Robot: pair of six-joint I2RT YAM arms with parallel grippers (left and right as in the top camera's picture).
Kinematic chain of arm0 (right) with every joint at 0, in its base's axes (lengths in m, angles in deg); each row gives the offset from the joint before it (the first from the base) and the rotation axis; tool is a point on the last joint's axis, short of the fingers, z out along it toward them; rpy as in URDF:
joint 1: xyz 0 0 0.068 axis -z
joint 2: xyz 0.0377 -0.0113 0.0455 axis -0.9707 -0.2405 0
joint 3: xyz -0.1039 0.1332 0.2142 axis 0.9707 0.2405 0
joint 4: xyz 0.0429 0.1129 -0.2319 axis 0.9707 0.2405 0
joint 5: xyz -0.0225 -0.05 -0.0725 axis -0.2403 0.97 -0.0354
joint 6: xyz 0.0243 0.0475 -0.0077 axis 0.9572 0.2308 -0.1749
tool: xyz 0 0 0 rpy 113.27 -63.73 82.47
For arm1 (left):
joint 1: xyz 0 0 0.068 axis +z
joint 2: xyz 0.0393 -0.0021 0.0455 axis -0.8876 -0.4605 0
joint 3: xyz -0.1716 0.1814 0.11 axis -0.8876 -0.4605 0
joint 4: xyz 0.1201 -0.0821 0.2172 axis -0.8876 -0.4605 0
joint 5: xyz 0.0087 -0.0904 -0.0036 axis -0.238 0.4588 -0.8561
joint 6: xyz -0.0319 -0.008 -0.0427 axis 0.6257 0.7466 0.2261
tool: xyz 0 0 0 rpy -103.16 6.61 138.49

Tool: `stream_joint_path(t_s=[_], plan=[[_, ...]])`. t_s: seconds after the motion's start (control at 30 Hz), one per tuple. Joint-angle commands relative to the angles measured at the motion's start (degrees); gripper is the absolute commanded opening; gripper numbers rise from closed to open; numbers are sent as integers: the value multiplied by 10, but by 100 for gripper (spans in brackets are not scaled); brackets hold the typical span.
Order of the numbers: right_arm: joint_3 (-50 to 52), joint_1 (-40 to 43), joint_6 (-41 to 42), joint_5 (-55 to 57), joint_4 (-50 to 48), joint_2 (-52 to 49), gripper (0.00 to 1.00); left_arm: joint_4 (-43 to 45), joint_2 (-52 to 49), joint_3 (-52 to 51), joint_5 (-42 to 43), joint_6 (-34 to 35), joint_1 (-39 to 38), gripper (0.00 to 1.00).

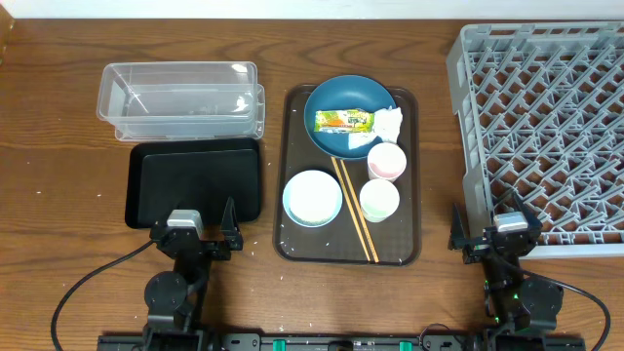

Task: Sort waste into correct bins and load items into the dishwasher rack

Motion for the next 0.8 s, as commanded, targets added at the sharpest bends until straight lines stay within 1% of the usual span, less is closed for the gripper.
stream_joint_path(t_s=[0.0,0.2,0.37,0.43,0.53,0.63,0.7,0.77], plan=[[0,-5,-7,2,2,0,99,-18,3,-10,7,-3,2,95],[0,-5,-3,-5,-5,0,99,-18,3,-10,7,-3,2,95],[0,-5,43,9,-27,0,99,-18,3,-10,7,-3,2,95],[-5,-5,73,32,-29,0,99,-18,3,-7,7,7,2,95],[-21,-5,96,61,-26,0,99,-18,-9,12,7,45,2,95],[-50,-5,97,73,-20,-15,99,-19,-46,52,7,60,2,95],[-78,-5,97,83,-15,-41,99,-24,-90,89,7,60,2,95],[-118,-5,97,88,-1,-87,99,-51,-156,142,7,60,2,95]])
